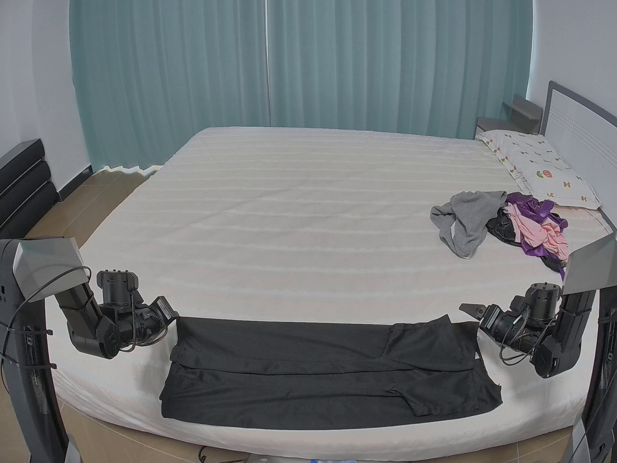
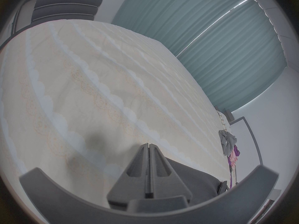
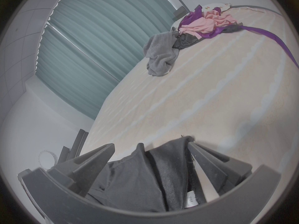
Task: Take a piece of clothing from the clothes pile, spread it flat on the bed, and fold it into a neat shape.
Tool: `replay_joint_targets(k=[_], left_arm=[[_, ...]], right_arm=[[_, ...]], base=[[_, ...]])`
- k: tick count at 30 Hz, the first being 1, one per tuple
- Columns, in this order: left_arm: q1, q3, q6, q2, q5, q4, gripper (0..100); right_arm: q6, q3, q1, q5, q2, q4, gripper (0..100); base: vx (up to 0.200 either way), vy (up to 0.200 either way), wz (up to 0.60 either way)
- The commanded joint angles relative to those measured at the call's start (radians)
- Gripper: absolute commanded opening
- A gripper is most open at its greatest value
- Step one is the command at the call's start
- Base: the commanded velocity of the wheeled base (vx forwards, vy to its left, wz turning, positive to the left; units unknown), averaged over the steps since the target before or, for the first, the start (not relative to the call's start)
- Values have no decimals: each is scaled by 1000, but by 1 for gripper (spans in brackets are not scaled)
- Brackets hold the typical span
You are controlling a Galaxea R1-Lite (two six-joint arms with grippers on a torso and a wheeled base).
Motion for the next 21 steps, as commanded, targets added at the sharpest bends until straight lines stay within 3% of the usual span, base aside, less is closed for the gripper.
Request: replay_joint_targets(k=[1, 13, 14, 21], left_arm=[[1, 0, 0, 2, 0, 0, 0], [1, 0, 1, 3, 0, 0, 0], [1, 0, 1, 3, 0, 0, 0], [1, 0, 1, 3, 0, 0, 0]], right_arm=[[0, -10, -7, 1, 22, 14, 100], [0, -36, -2, 4, 50, 24, 100], [0, -37, -4, 4, 53, 24, 0], [1, -47, -27, 1, 60, 24, 0]], base=[[0, 0, 0], [0, 0, 0], [0, 0, 0], [0, 0, 0]])
